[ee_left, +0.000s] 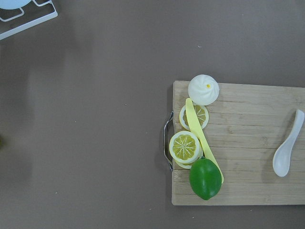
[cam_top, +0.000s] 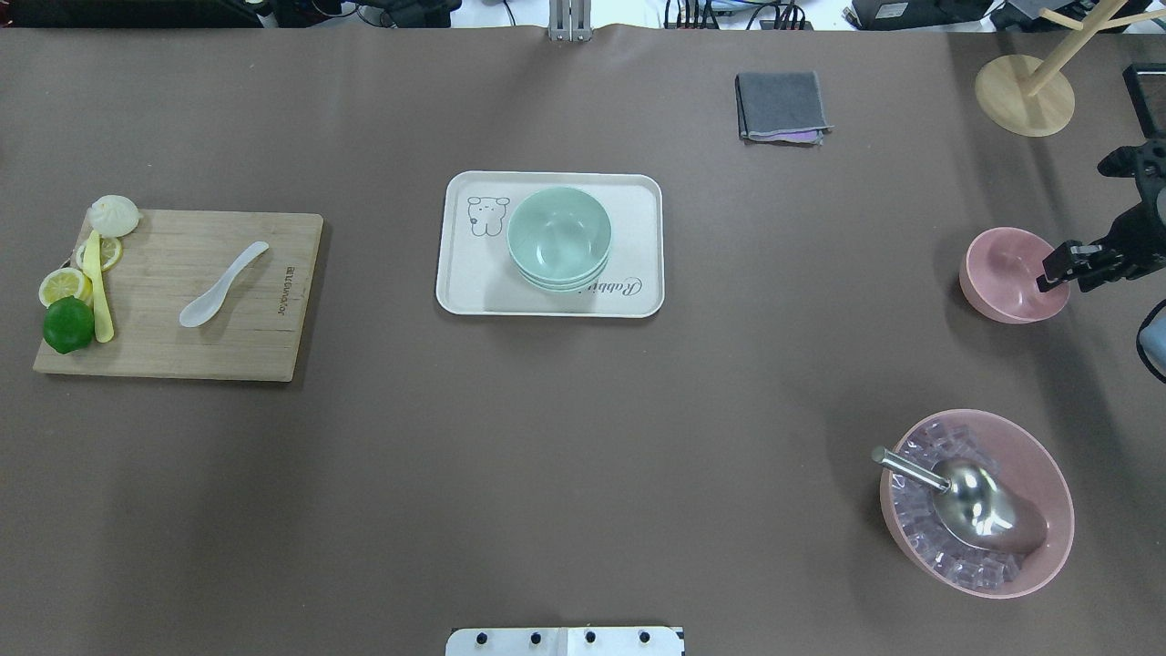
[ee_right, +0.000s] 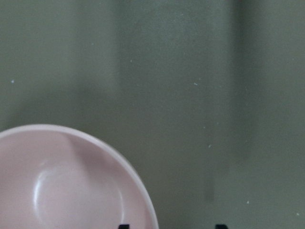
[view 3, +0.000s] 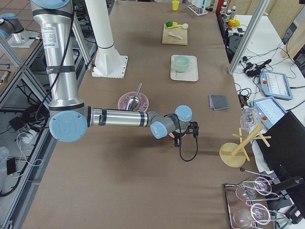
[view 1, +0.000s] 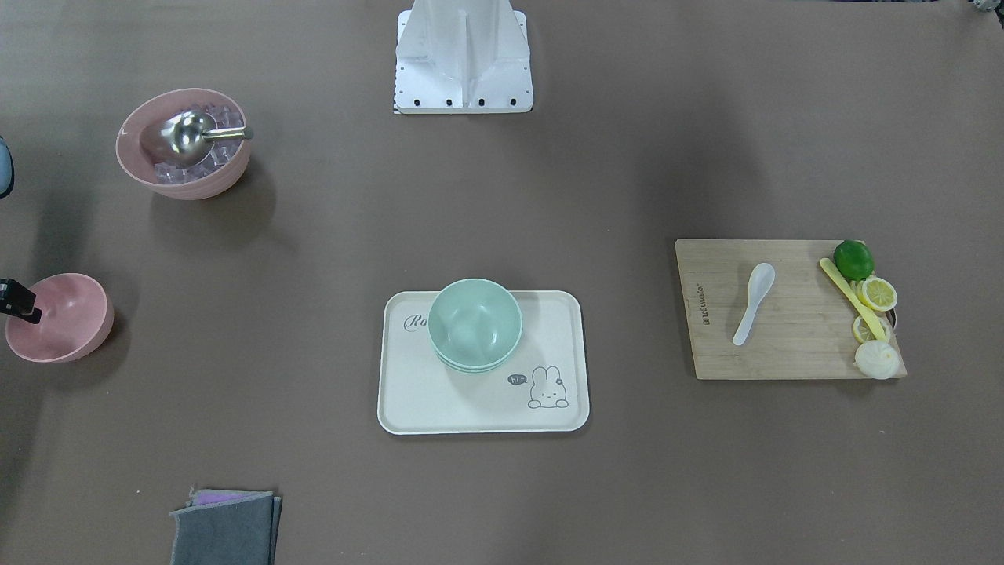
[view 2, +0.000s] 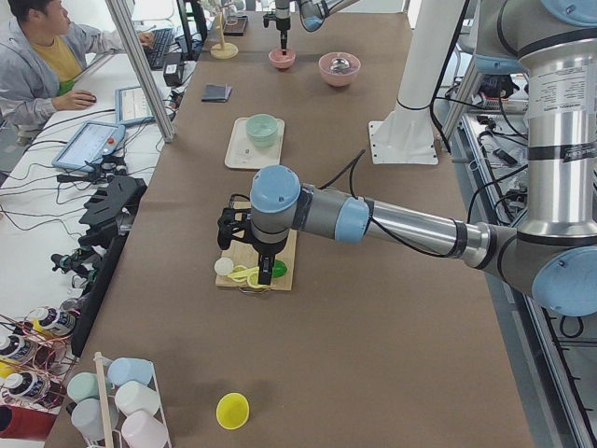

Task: Stack pink bowl on green and place spoon
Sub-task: 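Reach the right gripper down to the rim of the pink bowl and grasp it, then carry the pink bowl with the right gripper over the green bowl on the tray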

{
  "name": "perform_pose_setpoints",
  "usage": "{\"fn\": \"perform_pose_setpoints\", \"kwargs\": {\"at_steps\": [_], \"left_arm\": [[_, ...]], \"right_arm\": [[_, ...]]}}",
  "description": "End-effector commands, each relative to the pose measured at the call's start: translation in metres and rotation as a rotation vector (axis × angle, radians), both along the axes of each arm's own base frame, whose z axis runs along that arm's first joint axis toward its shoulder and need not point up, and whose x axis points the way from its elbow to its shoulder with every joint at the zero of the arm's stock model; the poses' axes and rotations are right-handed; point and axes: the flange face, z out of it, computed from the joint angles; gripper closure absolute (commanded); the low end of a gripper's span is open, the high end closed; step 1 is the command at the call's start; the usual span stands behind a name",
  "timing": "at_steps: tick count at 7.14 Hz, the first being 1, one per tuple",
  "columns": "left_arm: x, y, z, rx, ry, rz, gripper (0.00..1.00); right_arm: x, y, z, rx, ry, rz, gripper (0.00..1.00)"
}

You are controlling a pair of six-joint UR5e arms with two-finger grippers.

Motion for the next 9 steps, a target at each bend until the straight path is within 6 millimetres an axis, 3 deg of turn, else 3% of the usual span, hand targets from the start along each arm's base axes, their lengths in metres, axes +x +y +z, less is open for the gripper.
{"fn": "perform_pose_setpoints", "kwargs": {"at_steps": [1, 2, 3, 4, 5, 6, 8, 9], "left_arm": [[0.0, 0.0, 0.002, -0.003, 0.0, 0.001, 0.02], [0.01, -0.001, 0.004, -0.015, 0.0, 0.02, 0.02], [0.029, -0.002, 0.008, -0.031, -0.001, 0.06, 0.02], [0.051, -0.011, -0.004, -0.093, 0.019, 0.024, 0.02], [0.108, -0.034, -0.033, -0.119, 0.04, 0.031, 0.02], [0.148, -0.042, -0.047, -0.146, 0.061, 0.034, 0.02], [0.231, -0.061, -0.082, 0.029, -0.025, 0.083, 0.03], [0.246, -0.062, -0.089, 0.075, -0.051, 0.102, 0.03]], "right_arm": [[-0.008, -0.002, -0.013, -0.007, -0.044, -0.008, 1.0], [-0.013, -0.011, -0.028, 0.007, -0.065, -0.012, 1.0], [-0.024, -0.025, -0.054, -0.014, -0.131, -0.022, 1.0], [-0.034, -0.045, -0.101, -0.057, -0.206, 0.014, 1.0], [-0.047, -0.067, -0.173, -0.104, -0.262, 0.102, 1.0], [-0.088, -0.064, -0.245, -0.169, -0.316, 0.143, 1.0], [-0.202, -0.042, -0.356, -0.249, -0.319, 0.216, 1.0], [-0.262, -0.025, -0.421, -0.232, -0.282, 0.232, 1.0]]}}
